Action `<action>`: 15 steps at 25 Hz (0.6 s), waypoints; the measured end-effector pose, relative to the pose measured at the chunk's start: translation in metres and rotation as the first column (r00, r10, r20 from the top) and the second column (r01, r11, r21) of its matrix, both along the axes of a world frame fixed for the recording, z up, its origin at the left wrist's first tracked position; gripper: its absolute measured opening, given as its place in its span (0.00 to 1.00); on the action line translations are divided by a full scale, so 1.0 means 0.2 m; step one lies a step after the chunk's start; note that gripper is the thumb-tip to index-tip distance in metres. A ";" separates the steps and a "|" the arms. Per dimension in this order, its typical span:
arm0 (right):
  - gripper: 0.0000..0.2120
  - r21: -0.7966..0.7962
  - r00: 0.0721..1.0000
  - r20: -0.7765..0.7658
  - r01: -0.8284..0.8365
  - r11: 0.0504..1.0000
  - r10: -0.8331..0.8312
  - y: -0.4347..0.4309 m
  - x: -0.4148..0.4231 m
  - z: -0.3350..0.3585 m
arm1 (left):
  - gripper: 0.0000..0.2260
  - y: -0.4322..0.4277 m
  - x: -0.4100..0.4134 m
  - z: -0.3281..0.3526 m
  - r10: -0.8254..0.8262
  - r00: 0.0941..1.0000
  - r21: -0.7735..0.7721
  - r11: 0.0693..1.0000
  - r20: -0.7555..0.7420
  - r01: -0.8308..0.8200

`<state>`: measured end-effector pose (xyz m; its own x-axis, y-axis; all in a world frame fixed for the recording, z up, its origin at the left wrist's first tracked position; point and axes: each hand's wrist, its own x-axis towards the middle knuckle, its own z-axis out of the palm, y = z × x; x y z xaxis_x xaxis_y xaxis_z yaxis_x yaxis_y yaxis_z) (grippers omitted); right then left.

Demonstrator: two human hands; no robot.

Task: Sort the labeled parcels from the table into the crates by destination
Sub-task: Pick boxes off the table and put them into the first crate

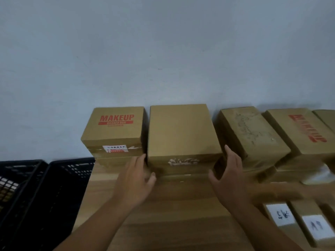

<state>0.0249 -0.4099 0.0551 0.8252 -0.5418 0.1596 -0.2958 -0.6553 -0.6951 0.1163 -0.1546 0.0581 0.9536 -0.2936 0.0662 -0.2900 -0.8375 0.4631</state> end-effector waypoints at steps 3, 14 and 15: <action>0.49 0.163 0.994 -0.023 -0.100 0.982 0.105 -0.13 0.07 -0.03 | 0.32 -0.08 0.01 0.00 0.065 0.997 -0.008 0.998 -0.033 -0.065; 0.31 0.539 0.991 -0.131 0.042 0.841 0.034 -0.13 0.18 -0.05 | 0.33 -0.21 0.00 0.04 0.182 0.936 -0.362 0.887 -0.300 -0.288; 0.27 0.539 0.993 -0.119 0.045 0.841 0.022 -0.11 0.17 -0.04 | 0.34 -0.22 -0.03 0.04 0.185 0.940 -0.389 0.874 -0.287 -0.290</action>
